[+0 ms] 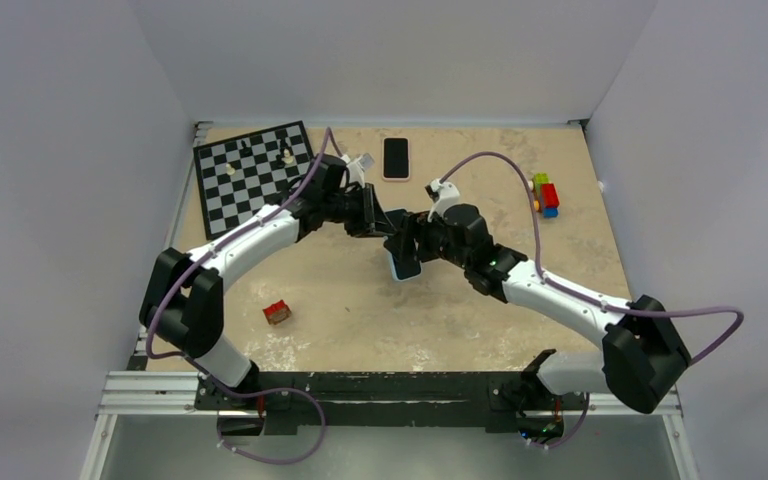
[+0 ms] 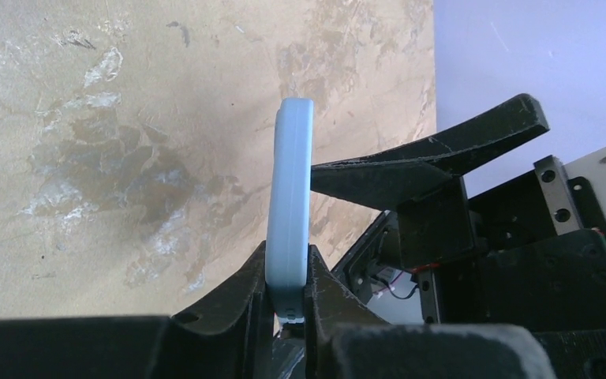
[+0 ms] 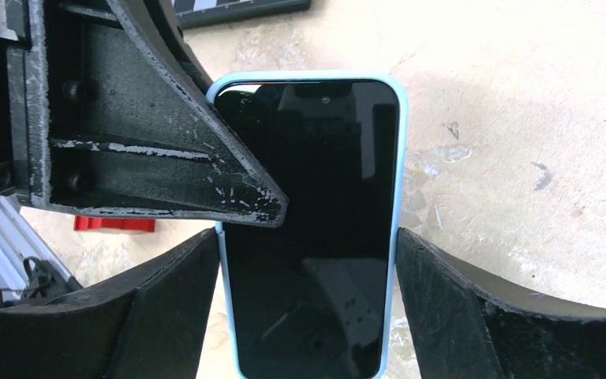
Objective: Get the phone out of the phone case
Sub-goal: Pick up the phone at the center of the board, then adjust the phone.
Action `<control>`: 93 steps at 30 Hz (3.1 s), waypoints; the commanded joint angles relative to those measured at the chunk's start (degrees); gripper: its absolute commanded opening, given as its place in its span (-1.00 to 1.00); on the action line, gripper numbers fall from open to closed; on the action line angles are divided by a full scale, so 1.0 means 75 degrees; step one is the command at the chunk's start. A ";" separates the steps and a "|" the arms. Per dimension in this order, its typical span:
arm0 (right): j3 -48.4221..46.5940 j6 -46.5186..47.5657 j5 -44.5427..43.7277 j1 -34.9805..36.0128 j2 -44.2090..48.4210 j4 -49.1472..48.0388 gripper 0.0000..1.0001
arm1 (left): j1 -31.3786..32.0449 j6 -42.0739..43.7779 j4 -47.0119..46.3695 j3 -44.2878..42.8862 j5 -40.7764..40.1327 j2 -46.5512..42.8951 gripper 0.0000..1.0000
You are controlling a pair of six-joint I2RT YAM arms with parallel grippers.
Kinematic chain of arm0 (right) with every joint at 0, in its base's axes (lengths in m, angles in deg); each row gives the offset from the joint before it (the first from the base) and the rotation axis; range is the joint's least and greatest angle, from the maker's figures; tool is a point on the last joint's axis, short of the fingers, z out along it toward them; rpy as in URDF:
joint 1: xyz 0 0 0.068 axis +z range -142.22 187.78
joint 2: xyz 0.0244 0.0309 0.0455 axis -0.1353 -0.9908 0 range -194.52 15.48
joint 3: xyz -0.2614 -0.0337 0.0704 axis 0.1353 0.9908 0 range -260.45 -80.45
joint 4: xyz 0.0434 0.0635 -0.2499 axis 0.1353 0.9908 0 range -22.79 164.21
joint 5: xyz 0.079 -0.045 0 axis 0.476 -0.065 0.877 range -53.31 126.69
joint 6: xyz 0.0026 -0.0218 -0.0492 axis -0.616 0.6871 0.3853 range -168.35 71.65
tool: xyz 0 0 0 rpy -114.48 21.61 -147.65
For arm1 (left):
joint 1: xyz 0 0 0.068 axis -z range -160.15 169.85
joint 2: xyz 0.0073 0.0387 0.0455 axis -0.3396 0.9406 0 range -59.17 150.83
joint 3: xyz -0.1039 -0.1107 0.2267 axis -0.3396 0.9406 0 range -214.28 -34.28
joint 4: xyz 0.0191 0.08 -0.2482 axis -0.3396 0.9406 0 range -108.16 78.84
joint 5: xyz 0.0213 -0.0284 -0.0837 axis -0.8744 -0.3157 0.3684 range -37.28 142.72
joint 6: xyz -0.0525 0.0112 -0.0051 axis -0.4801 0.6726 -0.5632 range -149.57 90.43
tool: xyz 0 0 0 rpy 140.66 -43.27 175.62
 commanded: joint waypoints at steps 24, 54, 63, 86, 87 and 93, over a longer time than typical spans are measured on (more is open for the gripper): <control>0.1278 0.0522 0.4301 -0.1877 0.3322 0.0291 0.52 | 0.0127 0.0415 -0.3464 0.0148 0.2900 -0.0875 -1.00; 0.1959 -0.1853 0.6327 -0.2139 0.1982 -0.4369 -1.00 | 0.0523 -0.0030 -0.3528 0.0034 0.3063 -0.0920 -0.43; 0.1802 -0.0662 0.6463 -0.2133 0.2077 -0.2132 0.32 | 0.0457 0.0732 -0.2436 -0.0069 0.2194 -0.1618 -1.00; 0.2051 -0.0247 0.8803 -0.2122 0.2536 -0.3061 -0.08 | 0.0430 0.0864 -0.2590 -0.0402 0.3757 -0.1633 -1.00; 0.2051 -0.0256 0.8800 -0.2115 0.2510 -0.3088 -0.10 | 0.0424 0.0845 -0.2613 -0.0401 0.3755 -0.1615 -1.00; 0.1913 -0.0145 0.8828 -0.1997 0.2176 -0.3198 -0.26 | 0.0422 0.0708 -0.2800 -0.0343 0.3793 -0.1576 -1.00</control>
